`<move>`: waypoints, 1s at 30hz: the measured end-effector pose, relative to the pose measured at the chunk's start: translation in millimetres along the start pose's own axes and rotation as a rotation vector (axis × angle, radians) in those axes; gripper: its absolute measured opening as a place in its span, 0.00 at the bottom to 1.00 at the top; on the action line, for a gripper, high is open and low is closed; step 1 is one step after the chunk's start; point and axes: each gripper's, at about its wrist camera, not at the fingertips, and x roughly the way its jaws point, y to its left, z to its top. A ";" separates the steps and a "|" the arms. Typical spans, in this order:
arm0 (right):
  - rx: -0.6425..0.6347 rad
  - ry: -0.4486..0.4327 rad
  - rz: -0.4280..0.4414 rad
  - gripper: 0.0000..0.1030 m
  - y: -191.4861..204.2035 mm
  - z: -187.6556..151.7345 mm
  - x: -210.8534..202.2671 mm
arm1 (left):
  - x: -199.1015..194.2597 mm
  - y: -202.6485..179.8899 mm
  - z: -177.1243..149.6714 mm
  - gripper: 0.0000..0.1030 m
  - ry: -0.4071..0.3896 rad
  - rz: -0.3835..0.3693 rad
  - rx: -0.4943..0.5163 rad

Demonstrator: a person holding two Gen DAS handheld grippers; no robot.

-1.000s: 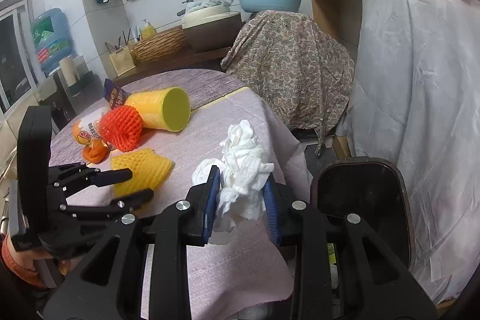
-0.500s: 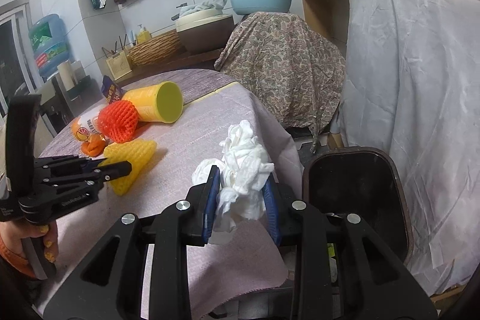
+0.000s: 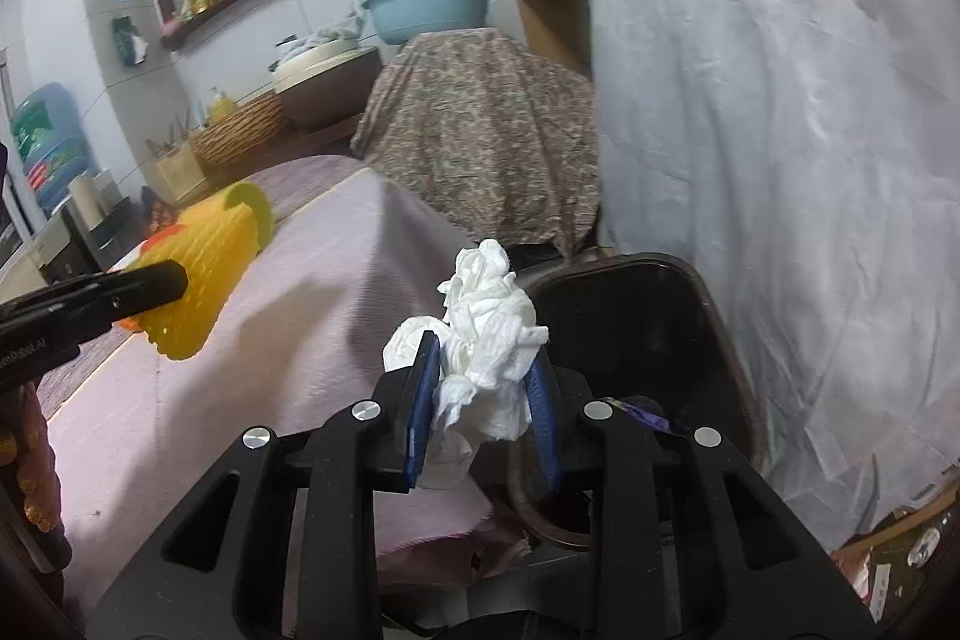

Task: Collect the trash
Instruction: 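Carry tissues and foam net to the bin and release them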

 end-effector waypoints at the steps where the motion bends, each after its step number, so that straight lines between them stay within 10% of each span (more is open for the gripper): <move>1: 0.006 -0.002 -0.021 0.29 -6.5 -1.6 -1.8 | 4.0 -5.6 2.2 0.18 0.002 -0.015 0.000; 18: 0.138 0.010 -0.212 0.28 -99.3 -17.4 -12.1 | 122.0 -81.7 31.5 0.19 0.164 -0.190 0.024; 24: 0.146 0.058 -0.205 0.29 -104.2 -28.4 6.4 | 131.0 -77.7 23.6 0.66 0.170 -0.183 -0.012; 30: 0.130 0.102 -0.180 0.29 -94.3 -38.1 25.6 | 110.8 -64.4 23.6 0.81 0.118 -0.146 -0.026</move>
